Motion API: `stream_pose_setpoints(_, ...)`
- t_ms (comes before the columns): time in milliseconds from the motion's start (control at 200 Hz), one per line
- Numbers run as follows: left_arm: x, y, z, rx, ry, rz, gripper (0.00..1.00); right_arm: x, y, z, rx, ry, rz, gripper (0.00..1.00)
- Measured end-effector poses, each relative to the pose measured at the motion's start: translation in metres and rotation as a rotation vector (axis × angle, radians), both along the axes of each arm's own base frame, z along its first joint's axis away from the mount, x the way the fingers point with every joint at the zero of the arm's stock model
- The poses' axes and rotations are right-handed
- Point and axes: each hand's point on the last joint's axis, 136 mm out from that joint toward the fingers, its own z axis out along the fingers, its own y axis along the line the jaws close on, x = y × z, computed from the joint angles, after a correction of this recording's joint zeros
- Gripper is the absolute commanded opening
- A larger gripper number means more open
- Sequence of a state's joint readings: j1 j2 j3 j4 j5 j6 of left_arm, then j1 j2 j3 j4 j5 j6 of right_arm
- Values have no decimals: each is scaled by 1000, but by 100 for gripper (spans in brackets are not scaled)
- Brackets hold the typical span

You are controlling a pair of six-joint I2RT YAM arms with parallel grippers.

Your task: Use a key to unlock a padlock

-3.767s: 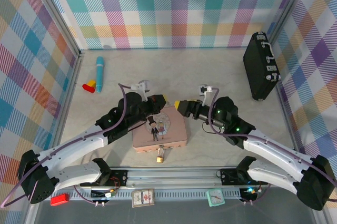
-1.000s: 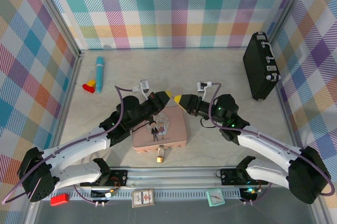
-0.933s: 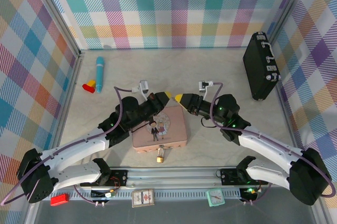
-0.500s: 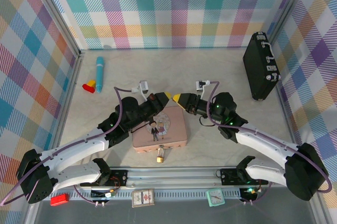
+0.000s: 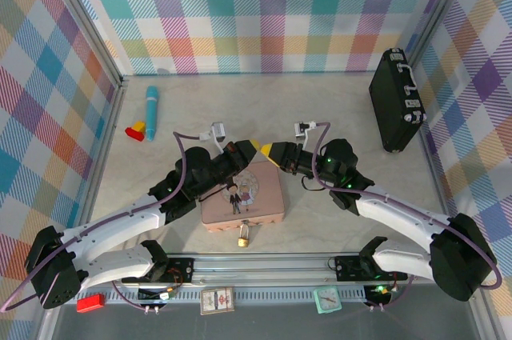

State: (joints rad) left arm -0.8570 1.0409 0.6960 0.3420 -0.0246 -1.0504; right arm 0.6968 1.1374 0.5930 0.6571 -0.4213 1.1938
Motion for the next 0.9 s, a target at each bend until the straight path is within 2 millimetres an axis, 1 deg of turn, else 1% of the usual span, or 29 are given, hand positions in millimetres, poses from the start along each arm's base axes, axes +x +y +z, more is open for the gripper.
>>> stream_pose_setpoints(290,2,1,0,5,-7,12,0,0,0,-1,3,24,-1,3)
stream_pose_setpoints(395,2,1,-1,13,-12,13,0,1,0,-2,0,29,-4,0)
stream_pose_setpoints(420,2,1,-1,17,-13,12,4,1,0,-3,-3,30,-5,0)
stream_pose_setpoints(440,2,1,-2,21,-15,11,9,0,-1,-4,-7,32,-5,0)
stream_pose_setpoints(480,1,0,-4,33,-12,7,22,0,-2,-6,-20,35,-9,0)
stream_pose_setpoints(535,0,1,-12,74,-7,8,43,-2,-4,-8,-47,37,-12,0)
stream_pose_setpoints(585,1,4,-23,127,13,19,54,-3,-7,-9,-88,39,-22,0)
stream_pose_setpoints(665,0,12,-29,231,31,40,67,-5,-14,-9,-169,28,-44,0)
stream_pose_setpoints(755,1,32,-27,380,41,90,79,-6,-28,-4,-277,-13,-91,0)
stream_pose_setpoints(835,-3,52,-23,529,42,115,85,-7,-43,0,-371,-57,-141,0)
stream_pose_setpoints(900,-8,68,-25,646,65,126,90,-8,-57,-5,-455,-80,-177,0)
